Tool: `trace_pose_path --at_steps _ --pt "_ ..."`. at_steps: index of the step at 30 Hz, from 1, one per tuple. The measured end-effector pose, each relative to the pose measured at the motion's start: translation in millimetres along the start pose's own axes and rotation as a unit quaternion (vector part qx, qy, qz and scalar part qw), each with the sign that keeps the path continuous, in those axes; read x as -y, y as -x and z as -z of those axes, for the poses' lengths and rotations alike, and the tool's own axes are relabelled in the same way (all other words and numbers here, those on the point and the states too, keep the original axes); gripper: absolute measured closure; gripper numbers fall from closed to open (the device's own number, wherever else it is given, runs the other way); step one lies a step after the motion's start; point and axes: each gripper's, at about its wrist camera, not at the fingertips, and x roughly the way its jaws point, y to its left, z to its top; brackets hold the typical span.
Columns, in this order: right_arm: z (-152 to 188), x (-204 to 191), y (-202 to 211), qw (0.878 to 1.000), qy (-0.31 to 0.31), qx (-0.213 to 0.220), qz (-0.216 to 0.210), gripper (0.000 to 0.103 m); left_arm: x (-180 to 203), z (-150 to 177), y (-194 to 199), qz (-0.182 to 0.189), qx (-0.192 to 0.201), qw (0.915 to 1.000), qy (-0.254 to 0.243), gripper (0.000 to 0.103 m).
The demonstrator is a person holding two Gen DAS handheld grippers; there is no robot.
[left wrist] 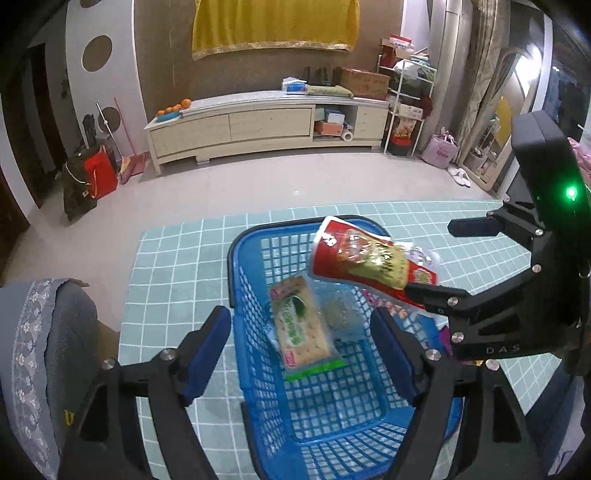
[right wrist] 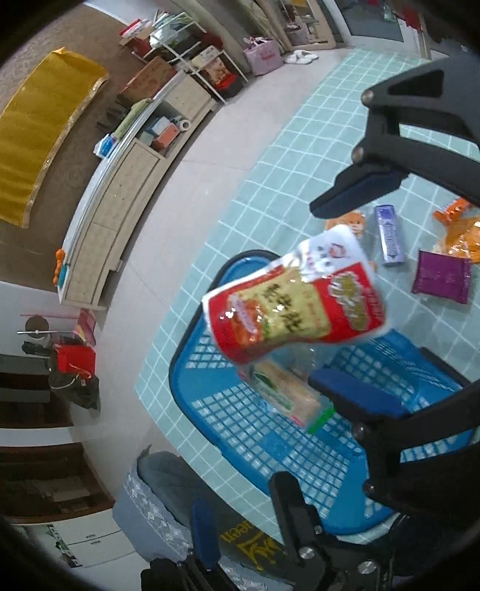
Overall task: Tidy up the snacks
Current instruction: 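Open the right tool to drop the red-and-yellow bag into the basket, then withdraw both open tools from the basket toward the remaining snacks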
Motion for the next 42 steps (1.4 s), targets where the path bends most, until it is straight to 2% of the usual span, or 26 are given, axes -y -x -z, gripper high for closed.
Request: trace_pose_path --at_steps 13,23,33,42 --pt "35.9 24.8 38.2 0.999 -0.050 0.012 -0.011 0.017 33.1 10.6 23.2 0.005 0.005 0.9999 -0.010 0.026" --pt "80.2 56.0 66.7 0.995 -0.092 0.023 -0.009 0.017 80.7 14.7 32.5 0.017 0.009 0.9991 -0.037 0.021" --pt "137.2 97.6 83.3 0.991 -0.132 0.024 0.013 0.017 142.4 18.8 16.6 0.043 -0.012 0.9972 -0.060 0.021" --pt "181.5 129.2 71.6 0.986 -0.166 0.002 0.008 0.017 200.3 24.4 -17.7 0.051 -0.060 0.9939 -0.077 0.021"
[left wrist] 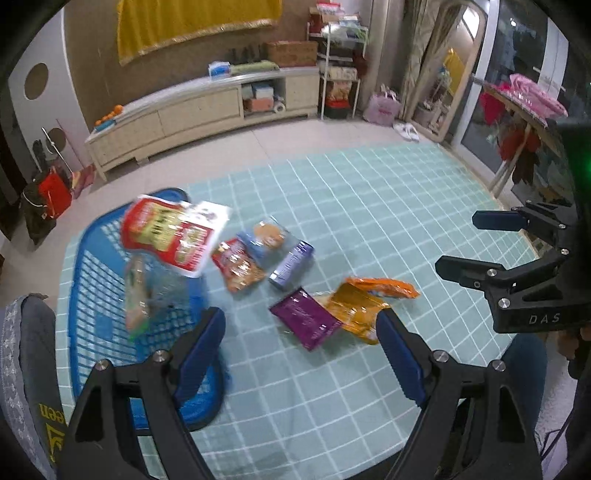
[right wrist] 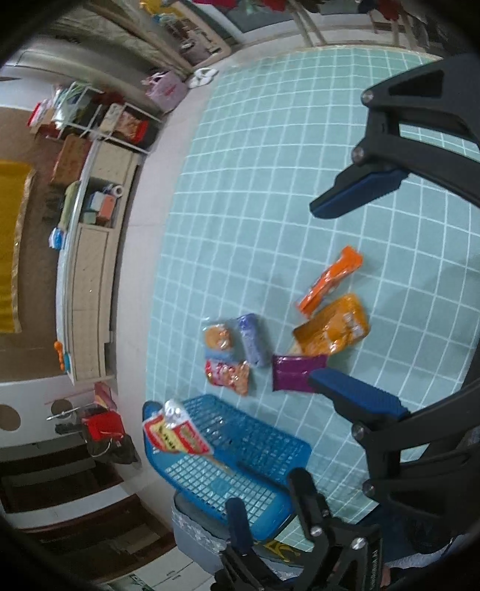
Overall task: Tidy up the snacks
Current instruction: 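Withdraw both open tools from the basket toward the remaining snacks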
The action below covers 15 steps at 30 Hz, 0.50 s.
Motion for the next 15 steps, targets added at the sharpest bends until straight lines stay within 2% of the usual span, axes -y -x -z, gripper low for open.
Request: trace_pose_path --at_steps 6,10,15 --pt "11.7 22.3 -13.6 0.999 -0.034 -0.020 -0.010 0.017 27.8 -9.5 -24.7 -0.004 -0.032 0.9995 -0.001 0.021" --pt "20.8 36.1 -33.3 0.997 -0.059 -0.051 -0.008 0.017 35.1 -14.7 -46.6 -0.011 -0.063 0.9977 0.022 0.021" --pt "25.7 58.1 -50.9 0.991 -0.104 -0.074 -0.031 0.017 36.4 -14.9 -73.6 -0.014 -0.095 0.9943 0.046 0.021"
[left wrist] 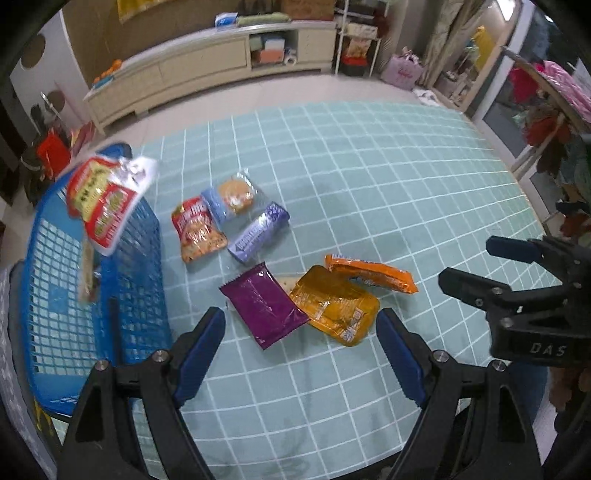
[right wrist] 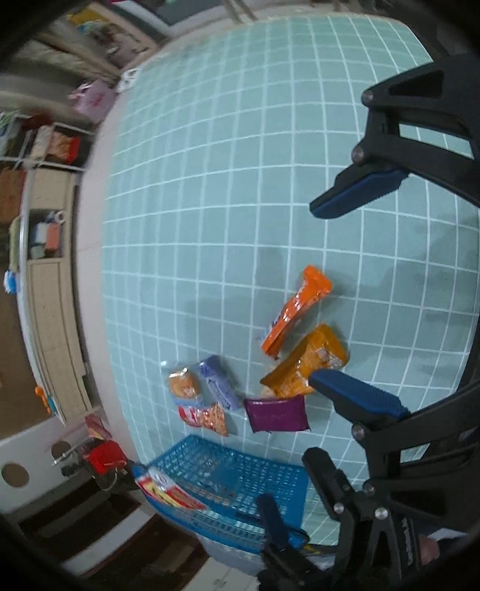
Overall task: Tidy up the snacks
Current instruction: 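Withdraw both open tools from the basket toward the remaining snacks, then lower the left tool onto the purple packet and close it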
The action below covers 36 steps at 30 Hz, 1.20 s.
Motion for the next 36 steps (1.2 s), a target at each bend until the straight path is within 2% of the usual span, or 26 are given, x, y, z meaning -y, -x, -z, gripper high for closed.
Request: trace_pose_path --at_steps 7,15,21,25,32,33,34,36 --pt "-8.6 13.8 -24.4 1.000 -0.019 -0.016 -0.011 0.016 -13.3 -7.7 -37.1 -0.014 -0.041 0.9982 0.042 0.021" --pt "-15.3 14.3 -50.4 0.999 -0.012 -0.026 -0.022 0.007 -40.7 -12.9 -74.0 -0.011 -0.078 0.9905 0.113 0.021" --pt "-19.3 12.3 -63.6 0.999 -0.006 -0.033 -0.025 0.007 -54.2 -19.8 -95.5 -0.013 -0.090 0.9869 0.133 0.021" --pt "-18.0 9.6 -64.2 1.000 0.009 -0.019 -0.010 0.007 -63.9 -22.9 -110.9 -0.028 -0.098 0.9837 0.148 0.021" --pt "-15.2 9.7 -63.3 1.000 0.015 -0.017 -0.017 0.007 -72.7 -18.0 -135.5 -0.033 -0.107 0.9822 0.150 0.021" --pt "-14.7 9.0 -63.0 1.000 0.014 -0.017 -0.017 0.007 -73.2 -17.4 -135.9 -0.031 -0.105 0.9823 0.152 0.025" --pt "-13.9 8.2 -62.9 1.000 0.015 -0.018 -0.017 0.007 -72.4 -15.6 -136.6 -0.027 -0.103 0.9827 0.152 0.037" --pt "-11.7 5.9 -62.7 0.999 0.021 -0.018 -0.017 0.007 -70.3 -12.6 -135.4 -0.018 -0.106 0.9833 0.147 0.044"
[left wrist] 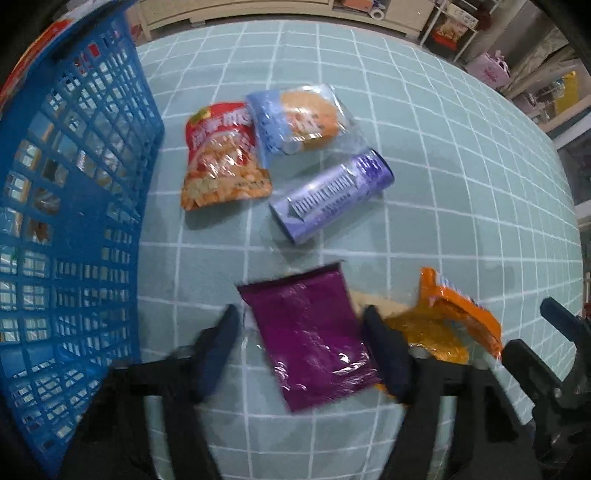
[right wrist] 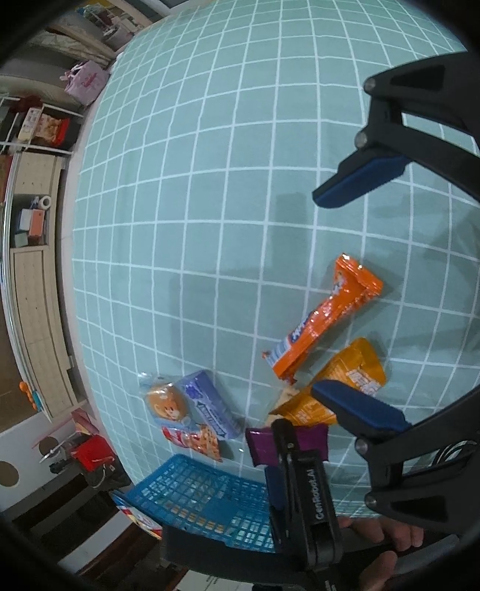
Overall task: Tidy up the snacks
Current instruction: 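Lower the left tool onto the purple packet and close it, then close the right tool on the orange chip bag while the left lifts the purple packet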
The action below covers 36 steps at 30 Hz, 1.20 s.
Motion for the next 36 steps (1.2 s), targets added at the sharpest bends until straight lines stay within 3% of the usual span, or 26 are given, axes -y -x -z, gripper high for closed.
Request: trace_pose_path --at_steps 3,14,23,28,33,36 --pt "3.8 -2.2 -2.2 1.000 0.004 -0.006 0.002 0.007 8.9 11.5 5.1 -0.009 0.007 0.9998 -0.017 0.056" --pt "26.2 -16.1 11.0 0.998 0.056 0.002 -0.022 0.007 27.4 72.7 45.8 0.023 0.039 0.9979 -0.047 0.057" --pt "55.4 -42.6 9.4 0.986 0.160 0.001 -0.055 0.007 30.3 140.8 66.7 0.030 0.080 0.9937 -0.072 0.057" --pt "62.2 -59.1 -1.5 0.976 0.208 0.002 -0.057 0.007 9.6 152.1 67.0 0.039 0.092 0.9922 -0.074 0.057" --pt "48.1 -66.1 -21.4 0.972 0.232 -0.007 -0.036 0.007 6.0 138.3 60.9 0.029 0.099 0.9923 -0.069 0.057" --pt "41.1 -67.4 -30.0 0.970 0.238 -0.015 -0.047 0.007 1.3 138.7 61.0 0.027 0.101 0.9923 -0.067 0.057"
